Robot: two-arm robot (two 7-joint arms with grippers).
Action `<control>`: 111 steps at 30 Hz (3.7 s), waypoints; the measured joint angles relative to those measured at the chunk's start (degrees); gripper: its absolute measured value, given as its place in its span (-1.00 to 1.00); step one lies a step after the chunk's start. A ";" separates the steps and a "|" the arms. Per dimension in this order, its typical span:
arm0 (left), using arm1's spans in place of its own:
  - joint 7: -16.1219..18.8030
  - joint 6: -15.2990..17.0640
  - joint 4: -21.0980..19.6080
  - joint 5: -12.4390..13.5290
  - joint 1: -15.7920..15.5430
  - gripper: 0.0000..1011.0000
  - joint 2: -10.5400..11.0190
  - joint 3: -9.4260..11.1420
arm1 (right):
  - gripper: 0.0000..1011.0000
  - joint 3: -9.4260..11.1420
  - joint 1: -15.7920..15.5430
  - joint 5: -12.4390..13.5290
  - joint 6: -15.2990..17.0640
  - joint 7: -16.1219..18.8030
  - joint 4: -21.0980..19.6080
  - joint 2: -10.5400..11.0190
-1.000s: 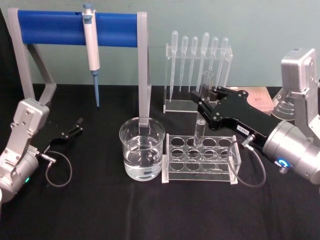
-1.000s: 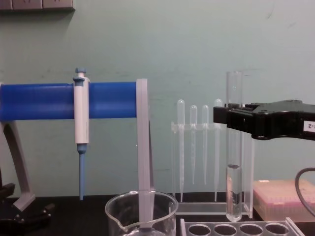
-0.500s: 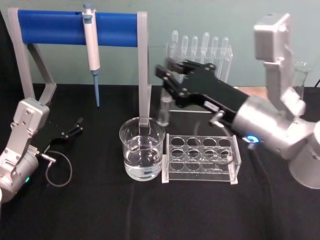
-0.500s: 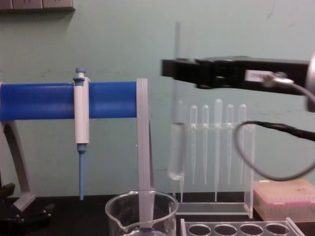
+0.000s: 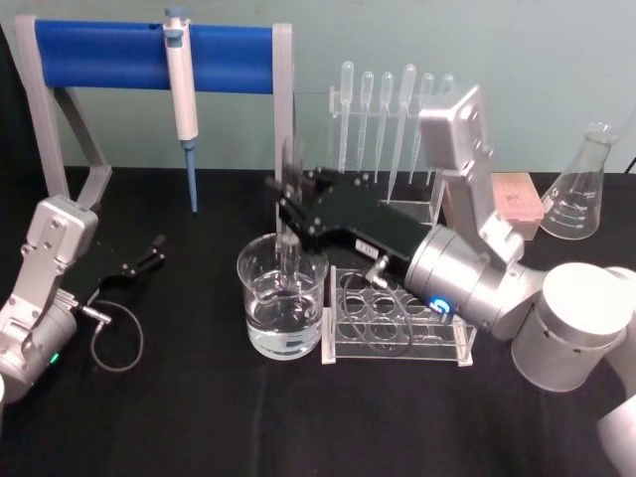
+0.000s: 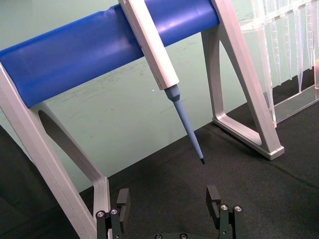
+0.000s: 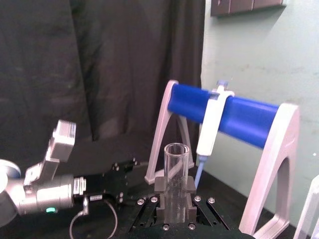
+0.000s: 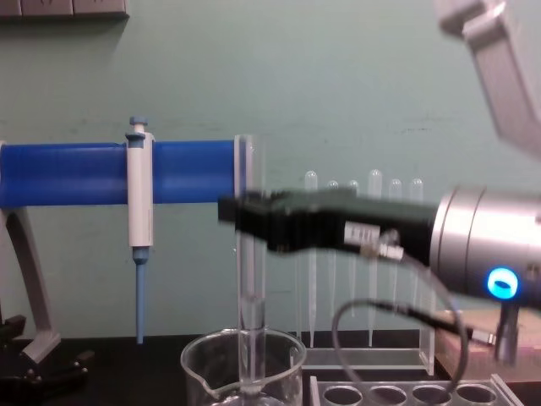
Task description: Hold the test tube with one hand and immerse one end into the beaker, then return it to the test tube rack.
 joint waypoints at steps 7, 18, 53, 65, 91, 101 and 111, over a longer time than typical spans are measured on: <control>0.00 0.00 0.00 0.00 0.00 0.98 0.00 0.00 | -0.55 -1.27 -0.98 -1.54 -3.20 1.19 4.75 -1.09; 0.00 0.00 0.00 0.00 0.00 0.98 0.00 0.00 | -0.55 -1.36 -1.98 -3.40 -5.75 1.83 8.26 -2.03; 0.00 0.00 0.00 0.00 0.00 0.98 0.00 0.00 | -0.56 -0.78 -1.60 -4.37 -7.74 2.83 9.75 -3.10; 0.00 0.00 0.00 0.00 0.00 0.98 0.00 0.00 | -0.55 -0.79 -1.59 -4.33 -7.72 2.80 9.75 -3.09; 0.00 0.00 0.00 0.00 0.00 0.98 0.00 0.00 | -0.56 -0.79 -1.59 -4.33 -7.72 2.80 9.75 -3.09; 0.00 0.00 0.00 0.00 0.00 0.98 0.00 0.00 | -0.55 -0.79 -1.58 -4.33 -7.72 2.81 9.75 -3.09; 0.00 0.00 0.00 0.00 0.00 0.98 0.00 0.00 | -0.55 -0.79 -1.59 -4.33 -7.72 2.80 9.75 -3.09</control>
